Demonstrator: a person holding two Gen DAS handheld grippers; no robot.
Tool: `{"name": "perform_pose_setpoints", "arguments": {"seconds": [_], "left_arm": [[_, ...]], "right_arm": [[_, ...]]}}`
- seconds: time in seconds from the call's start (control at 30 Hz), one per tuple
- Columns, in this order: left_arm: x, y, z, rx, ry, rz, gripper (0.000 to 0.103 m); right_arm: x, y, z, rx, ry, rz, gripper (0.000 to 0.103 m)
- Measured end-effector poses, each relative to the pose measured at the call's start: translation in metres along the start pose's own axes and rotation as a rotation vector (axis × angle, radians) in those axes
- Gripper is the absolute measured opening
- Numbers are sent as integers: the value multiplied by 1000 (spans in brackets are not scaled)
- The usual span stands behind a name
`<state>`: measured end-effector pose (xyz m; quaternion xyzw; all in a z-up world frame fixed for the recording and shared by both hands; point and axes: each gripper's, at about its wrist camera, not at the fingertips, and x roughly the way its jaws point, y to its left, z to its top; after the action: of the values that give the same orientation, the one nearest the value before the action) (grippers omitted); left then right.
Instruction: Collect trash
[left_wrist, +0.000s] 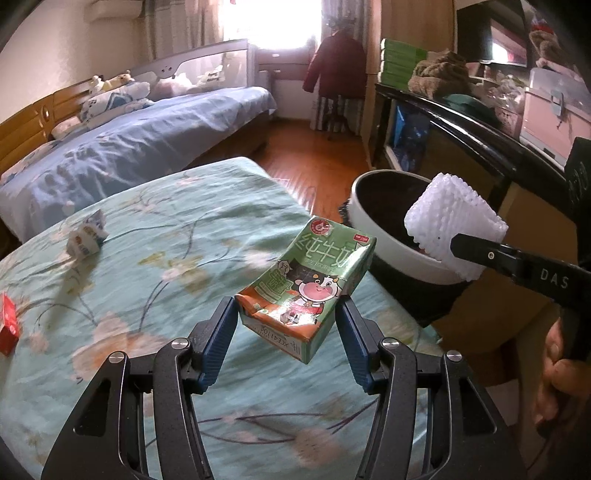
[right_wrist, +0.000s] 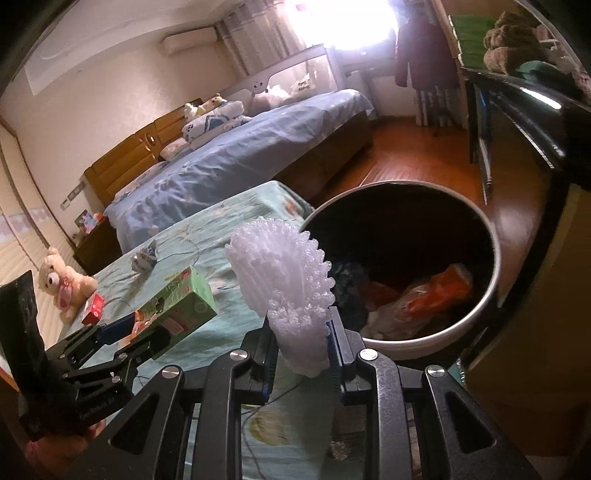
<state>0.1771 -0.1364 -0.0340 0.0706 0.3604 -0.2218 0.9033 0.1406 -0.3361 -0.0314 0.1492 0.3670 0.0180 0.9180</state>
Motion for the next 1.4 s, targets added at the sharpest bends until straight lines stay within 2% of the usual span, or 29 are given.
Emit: {"name": "perform_pose_setpoints", "arguments": {"seconds": [0.57, 1.07, 1.4], "left_arm": [[16, -46, 24, 73, -14, -44, 55], [34, -68, 47, 108, -7, -61, 55], [45, -80, 61, 139, -6, -59, 55]], "right_arm": [[-9, -39, 13, 43, -26, -88, 25], [1, -59, 20, 43, -14, -158, 27], [8, -66, 26, 38, -4, -175, 28]]}}
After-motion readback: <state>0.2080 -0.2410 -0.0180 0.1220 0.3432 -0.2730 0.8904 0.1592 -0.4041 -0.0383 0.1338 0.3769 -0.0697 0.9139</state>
